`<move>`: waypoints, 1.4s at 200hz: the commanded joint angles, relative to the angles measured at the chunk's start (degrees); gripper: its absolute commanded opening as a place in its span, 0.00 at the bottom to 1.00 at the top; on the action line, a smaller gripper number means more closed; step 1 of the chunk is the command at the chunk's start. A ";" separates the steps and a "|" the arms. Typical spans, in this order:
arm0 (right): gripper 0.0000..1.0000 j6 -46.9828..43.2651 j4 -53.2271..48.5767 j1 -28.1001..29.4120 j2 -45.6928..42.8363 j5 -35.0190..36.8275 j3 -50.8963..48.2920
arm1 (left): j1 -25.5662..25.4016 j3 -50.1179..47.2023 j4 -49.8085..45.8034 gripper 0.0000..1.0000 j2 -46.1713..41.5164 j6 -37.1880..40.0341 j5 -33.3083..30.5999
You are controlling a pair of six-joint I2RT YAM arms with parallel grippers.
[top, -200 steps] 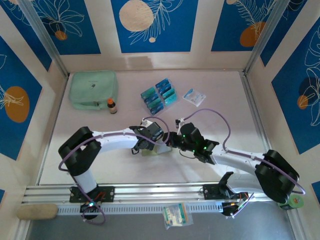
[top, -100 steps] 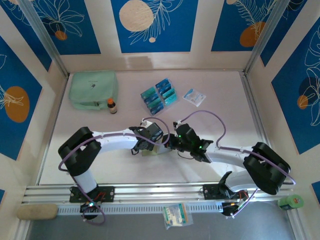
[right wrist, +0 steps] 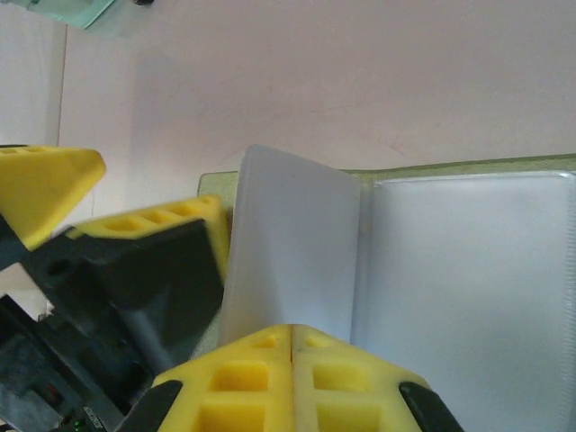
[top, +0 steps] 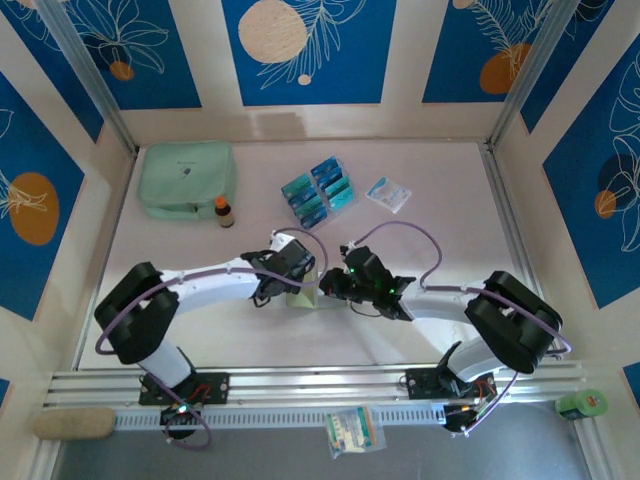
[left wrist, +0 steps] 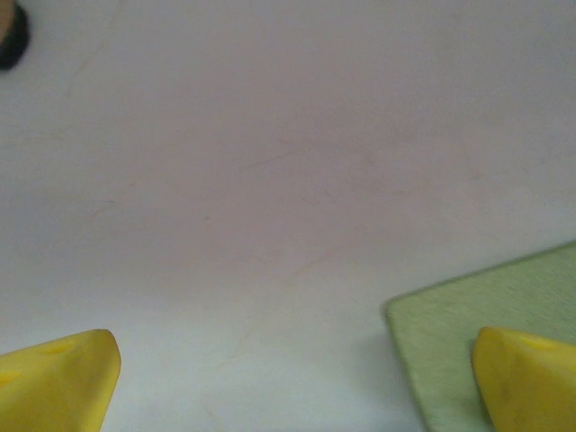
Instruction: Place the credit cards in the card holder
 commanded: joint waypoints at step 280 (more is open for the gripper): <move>0.00 1.25 3.38 -0.45 4.11 -0.59 -1.88 | 5.01 -6.40 7.73 1.00 0.33 -4.68 12.09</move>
